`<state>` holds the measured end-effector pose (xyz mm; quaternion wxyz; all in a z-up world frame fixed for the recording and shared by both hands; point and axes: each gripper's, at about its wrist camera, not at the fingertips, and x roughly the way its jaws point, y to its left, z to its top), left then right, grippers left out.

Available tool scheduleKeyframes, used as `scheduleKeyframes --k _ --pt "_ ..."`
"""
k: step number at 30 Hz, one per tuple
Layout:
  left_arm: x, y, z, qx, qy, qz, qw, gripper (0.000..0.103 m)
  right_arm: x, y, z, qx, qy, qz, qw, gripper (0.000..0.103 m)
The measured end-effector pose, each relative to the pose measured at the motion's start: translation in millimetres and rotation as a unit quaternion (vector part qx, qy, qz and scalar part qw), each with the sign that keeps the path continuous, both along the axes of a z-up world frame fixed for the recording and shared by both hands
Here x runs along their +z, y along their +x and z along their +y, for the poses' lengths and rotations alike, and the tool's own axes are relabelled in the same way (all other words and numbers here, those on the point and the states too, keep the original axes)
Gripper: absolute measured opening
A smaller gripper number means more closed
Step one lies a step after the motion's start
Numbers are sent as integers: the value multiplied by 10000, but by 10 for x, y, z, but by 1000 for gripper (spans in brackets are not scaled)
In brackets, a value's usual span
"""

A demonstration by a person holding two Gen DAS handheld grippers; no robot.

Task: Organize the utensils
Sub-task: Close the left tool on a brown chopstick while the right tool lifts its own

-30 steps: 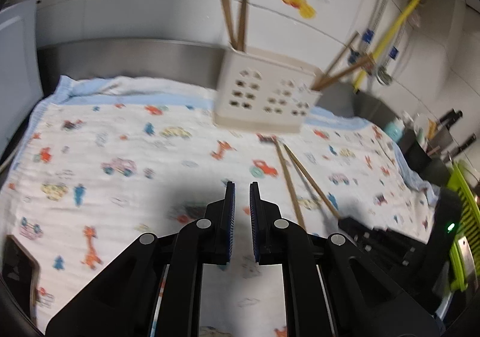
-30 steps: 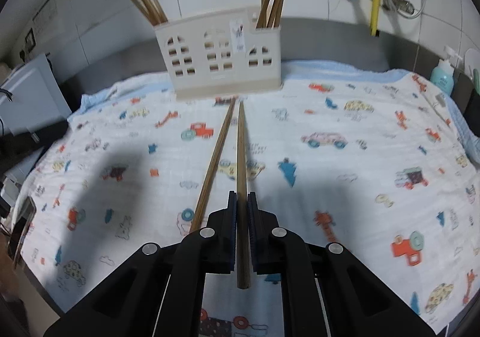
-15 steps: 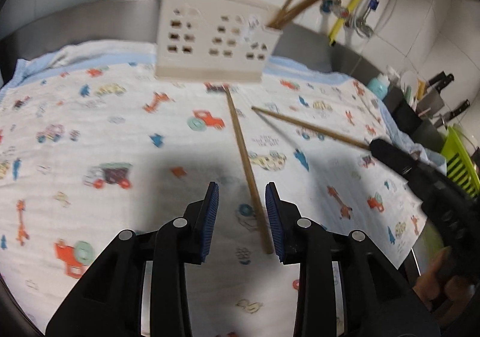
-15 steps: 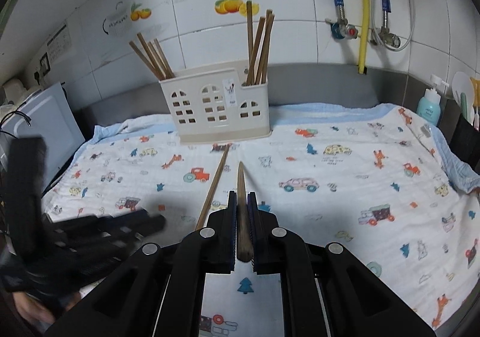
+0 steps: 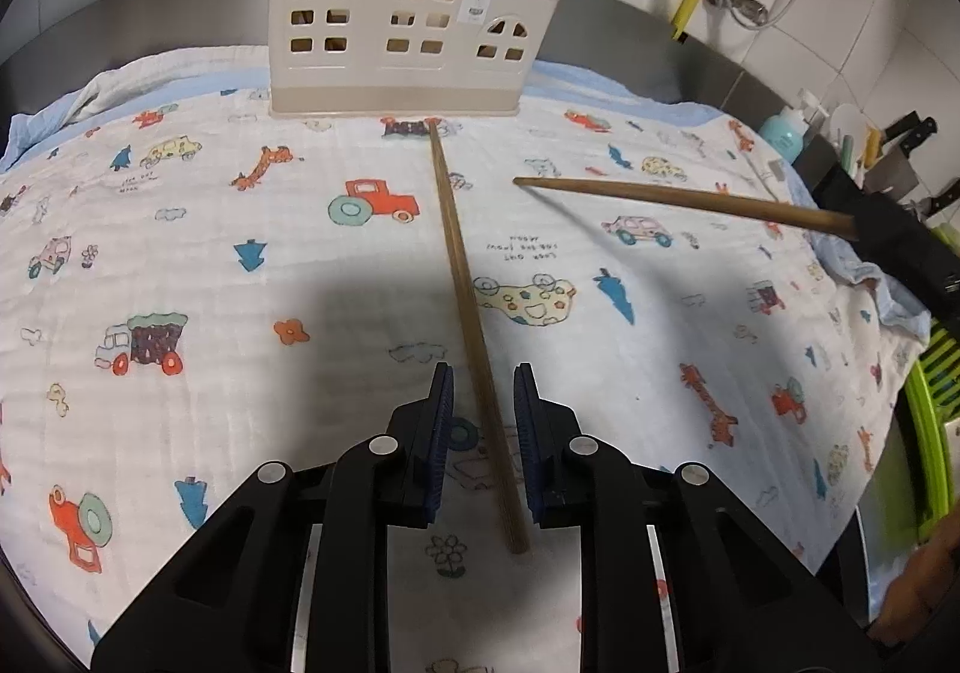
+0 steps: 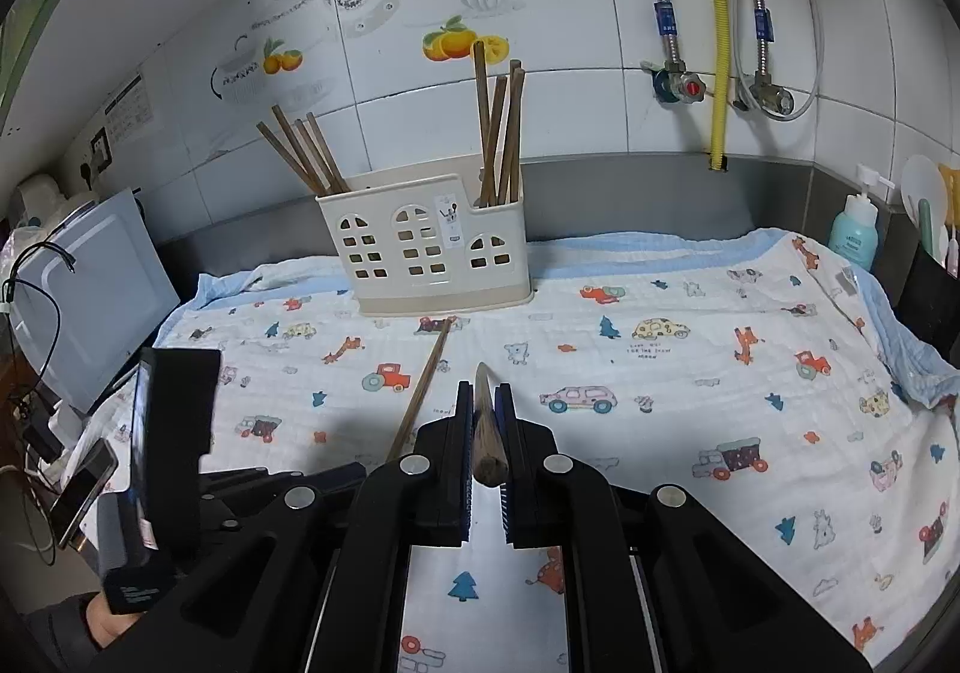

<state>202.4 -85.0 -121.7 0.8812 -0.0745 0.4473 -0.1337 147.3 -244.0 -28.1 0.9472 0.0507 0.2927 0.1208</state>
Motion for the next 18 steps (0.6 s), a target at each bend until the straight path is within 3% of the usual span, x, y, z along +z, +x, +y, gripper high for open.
scheduleKeyframes --k 6,11,18 --pt "-20 46 -93 18 192 0 9998 20 12 14 -21 30 4 -18 10000 7" --pt "-18 64 -162 143 527 -39 9985 8 49 17 -33 28 4 -64 10000 7" --pt "73 87 -63 172 379 12 9991 7 121 14 -43 30 -51 -141 9999 7"
